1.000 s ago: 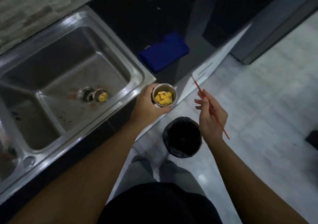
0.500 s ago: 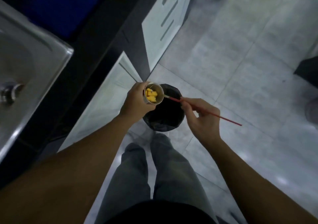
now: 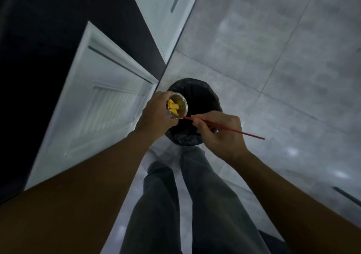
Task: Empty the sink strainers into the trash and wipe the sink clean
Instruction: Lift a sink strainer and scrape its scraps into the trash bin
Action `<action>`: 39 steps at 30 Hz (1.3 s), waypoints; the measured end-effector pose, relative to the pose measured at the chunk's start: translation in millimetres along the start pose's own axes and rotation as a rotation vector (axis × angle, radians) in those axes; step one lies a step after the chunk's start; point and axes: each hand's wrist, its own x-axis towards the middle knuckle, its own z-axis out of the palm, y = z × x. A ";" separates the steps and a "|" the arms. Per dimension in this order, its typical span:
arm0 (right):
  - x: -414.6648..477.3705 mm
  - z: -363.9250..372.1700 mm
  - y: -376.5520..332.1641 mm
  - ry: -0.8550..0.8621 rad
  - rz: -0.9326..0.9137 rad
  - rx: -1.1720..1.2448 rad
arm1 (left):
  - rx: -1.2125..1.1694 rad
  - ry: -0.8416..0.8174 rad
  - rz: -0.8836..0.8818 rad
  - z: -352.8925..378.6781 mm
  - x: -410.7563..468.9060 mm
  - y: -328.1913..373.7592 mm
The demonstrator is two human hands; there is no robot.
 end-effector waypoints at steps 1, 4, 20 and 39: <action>0.5 3.2 6.2 0.003 0.017 0.026 | 0.011 -0.005 0.003 4.6 2.5 -3.5; 2.1 13.4 22.3 -0.009 0.052 0.072 | 0.023 -0.018 0.005 16.4 9.0 -13.2; 0.8 29.5 66.6 0.052 0.135 0.014 | 0.098 -0.140 -0.051 38.1 37.5 -30.6; -5.6 41.1 73.1 0.058 0.323 0.208 | 0.050 -0.186 -0.053 47.6 35.3 -40.0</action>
